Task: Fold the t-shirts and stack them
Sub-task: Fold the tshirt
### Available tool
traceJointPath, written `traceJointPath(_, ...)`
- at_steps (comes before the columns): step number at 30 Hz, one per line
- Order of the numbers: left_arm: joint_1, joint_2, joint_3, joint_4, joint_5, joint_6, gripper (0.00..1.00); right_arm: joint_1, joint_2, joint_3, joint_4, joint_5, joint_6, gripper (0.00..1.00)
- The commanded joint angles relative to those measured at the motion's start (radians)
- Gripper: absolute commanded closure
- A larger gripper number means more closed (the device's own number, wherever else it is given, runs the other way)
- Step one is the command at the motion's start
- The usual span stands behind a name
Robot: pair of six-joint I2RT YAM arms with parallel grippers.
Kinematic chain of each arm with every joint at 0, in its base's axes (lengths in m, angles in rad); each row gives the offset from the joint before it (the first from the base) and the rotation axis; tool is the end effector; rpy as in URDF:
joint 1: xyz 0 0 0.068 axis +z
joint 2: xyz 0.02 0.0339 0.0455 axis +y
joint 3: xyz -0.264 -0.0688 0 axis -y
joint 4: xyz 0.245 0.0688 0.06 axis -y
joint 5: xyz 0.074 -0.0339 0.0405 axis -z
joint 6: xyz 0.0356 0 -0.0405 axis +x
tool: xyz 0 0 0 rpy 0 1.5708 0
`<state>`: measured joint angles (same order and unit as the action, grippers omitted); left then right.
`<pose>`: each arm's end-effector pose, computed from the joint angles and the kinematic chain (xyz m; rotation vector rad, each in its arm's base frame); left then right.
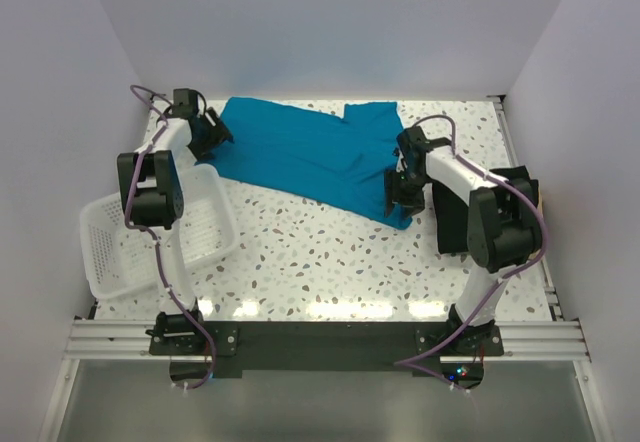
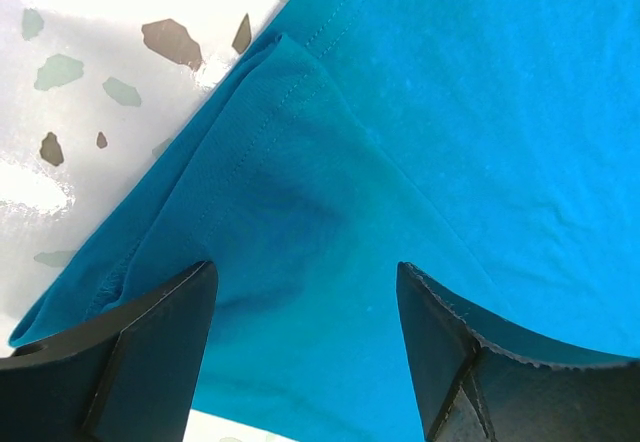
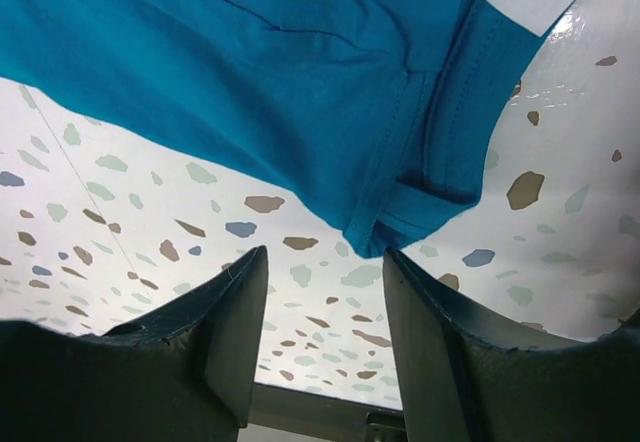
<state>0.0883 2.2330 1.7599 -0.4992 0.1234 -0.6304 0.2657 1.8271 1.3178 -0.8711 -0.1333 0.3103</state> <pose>0.4878 0.0388 0.1732 -0.8590 2.4261 -0.3657 0.3372 0.0967 0.1945 0.0475 2.9845 0.2720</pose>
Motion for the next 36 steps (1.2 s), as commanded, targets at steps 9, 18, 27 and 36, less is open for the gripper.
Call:
traceJointPath(9, 0.001, 0.007, 0.038, 0.001, 0.007, 0.043, 0.22, 0.004, 0.046, -0.045, 0.061, 0.000, 0.006, 0.58)
traceJointPath(18, 0.007, 0.016, 0.038, 0.002, -0.001, 0.074, 0.22, 0.003, 0.037, -0.057, 0.035, 0.073, 0.004, 0.86)
traceJointPath(27, 0.008, 0.027, 0.039, 0.014, -0.021, 0.141, 0.21, -0.025, 0.015, -0.048, -0.031, 0.109, -0.011, 0.84)
traceJointPath(36, 0.007, 0.034, 0.036, 0.027, -0.041, 0.210, 0.21, -0.063, 0.006, -0.040, -0.051, 0.089, -0.016, 0.82)
